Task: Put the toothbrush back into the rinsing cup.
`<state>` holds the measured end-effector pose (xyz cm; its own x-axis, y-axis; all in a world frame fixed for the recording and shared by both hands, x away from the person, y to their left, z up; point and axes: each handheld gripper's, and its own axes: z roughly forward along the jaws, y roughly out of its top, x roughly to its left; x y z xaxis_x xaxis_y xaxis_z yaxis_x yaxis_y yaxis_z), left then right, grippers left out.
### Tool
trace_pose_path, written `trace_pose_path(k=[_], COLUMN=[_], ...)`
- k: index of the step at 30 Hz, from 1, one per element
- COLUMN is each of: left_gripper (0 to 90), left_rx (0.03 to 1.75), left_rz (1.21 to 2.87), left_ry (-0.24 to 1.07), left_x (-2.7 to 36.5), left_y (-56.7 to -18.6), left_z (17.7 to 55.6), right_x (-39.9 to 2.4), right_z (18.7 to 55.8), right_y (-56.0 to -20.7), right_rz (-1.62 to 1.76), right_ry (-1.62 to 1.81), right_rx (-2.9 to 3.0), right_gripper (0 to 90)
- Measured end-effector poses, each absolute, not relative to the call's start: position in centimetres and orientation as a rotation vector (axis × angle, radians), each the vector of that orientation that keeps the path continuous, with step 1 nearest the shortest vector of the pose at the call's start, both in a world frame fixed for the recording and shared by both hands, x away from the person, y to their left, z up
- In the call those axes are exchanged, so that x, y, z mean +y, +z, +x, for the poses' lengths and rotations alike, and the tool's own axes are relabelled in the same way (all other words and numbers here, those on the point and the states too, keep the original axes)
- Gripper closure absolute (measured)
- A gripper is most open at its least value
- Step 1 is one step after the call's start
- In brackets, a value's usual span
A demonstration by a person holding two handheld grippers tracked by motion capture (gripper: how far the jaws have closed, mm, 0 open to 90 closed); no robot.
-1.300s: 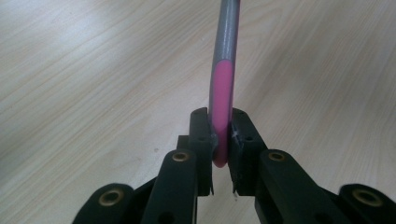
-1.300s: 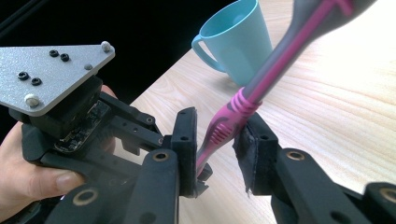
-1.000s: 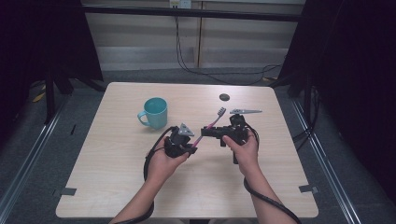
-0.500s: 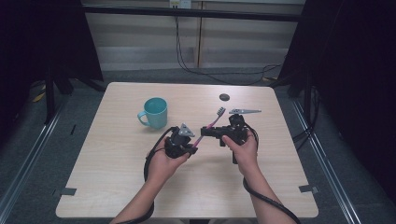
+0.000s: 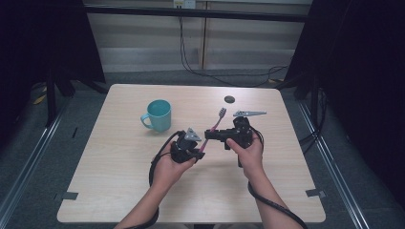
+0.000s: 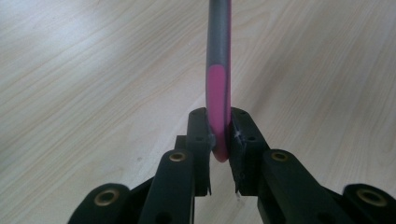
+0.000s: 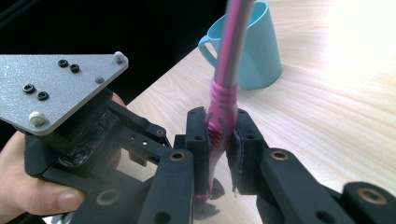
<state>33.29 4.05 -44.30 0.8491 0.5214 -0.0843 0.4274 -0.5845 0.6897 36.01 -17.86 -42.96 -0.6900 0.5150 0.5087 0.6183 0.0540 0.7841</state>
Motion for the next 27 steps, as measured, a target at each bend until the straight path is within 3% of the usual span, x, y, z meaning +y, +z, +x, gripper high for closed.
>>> trace_pose_path(k=[3, 9, 27], left_gripper=[55.1, 32.6, 23.9], left_rx=[0.718, 0.763, 0.728], left_rz=[2.249, 2.206, 2.140], left_ry=[0.171, 0.160, 0.129], left_x=[4.0, 4.6, 5.9], left_y=[-44.0, -43.7, -41.4], left_z=[33.5, 34.1, 34.9], right_x=[-17.9, -18.3, -18.6], right_z=[36.0, 35.9, 35.8], right_y=[-42.8, -42.8, -43.3], right_rz=[-1.192, -1.198, -1.199], right_ry=[-1.692, -1.673, -1.632], right_rx=[-2.268, -2.282, -2.323], right_gripper=[80.4, 80.6, 80.6])
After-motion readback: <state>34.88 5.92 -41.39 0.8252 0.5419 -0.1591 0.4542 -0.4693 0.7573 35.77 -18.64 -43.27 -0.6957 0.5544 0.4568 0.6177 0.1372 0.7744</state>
